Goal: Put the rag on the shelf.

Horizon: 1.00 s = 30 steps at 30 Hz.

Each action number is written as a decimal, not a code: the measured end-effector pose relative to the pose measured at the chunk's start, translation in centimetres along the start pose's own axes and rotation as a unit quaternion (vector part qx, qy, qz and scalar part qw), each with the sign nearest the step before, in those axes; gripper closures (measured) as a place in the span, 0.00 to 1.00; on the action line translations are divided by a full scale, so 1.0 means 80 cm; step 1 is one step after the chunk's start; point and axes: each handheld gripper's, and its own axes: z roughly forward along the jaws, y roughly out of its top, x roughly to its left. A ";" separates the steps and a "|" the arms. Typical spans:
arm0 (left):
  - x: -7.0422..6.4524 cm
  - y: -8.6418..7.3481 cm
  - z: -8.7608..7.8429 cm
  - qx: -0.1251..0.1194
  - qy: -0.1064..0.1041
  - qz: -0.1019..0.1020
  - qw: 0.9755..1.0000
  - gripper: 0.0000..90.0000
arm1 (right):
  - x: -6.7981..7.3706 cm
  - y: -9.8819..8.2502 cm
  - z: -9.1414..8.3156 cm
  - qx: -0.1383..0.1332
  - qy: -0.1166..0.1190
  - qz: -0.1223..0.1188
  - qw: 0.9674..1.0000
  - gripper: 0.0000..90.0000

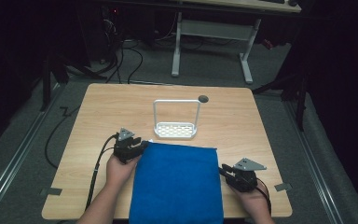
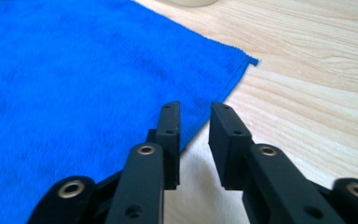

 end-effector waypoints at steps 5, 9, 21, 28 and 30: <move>0.005 0.000 0.001 0.003 -0.010 -0.020 1.000 0.73 | -0.013 0.028 0.025 -0.006 -0.029 0.023 0.999 0.74; 0.003 0.000 0.001 0.005 -0.010 -0.016 1.000 0.76 | -0.028 0.047 0.050 0.006 -0.048 0.046 0.998 0.72; 0.000 -0.001 0.000 0.010 -0.005 -0.004 1.000 0.84 | -0.034 0.061 0.094 0.038 -0.068 0.060 0.995 0.61; -0.002 -0.002 0.001 0.014 -0.002 0.001 1.000 0.91 | -0.022 0.056 0.090 0.037 -0.069 0.040 0.996 0.70; -0.002 -0.002 0.001 0.017 -0.001 0.002 1.000 0.92 | -0.021 0.056 0.090 0.037 -0.065 0.038 0.996 0.74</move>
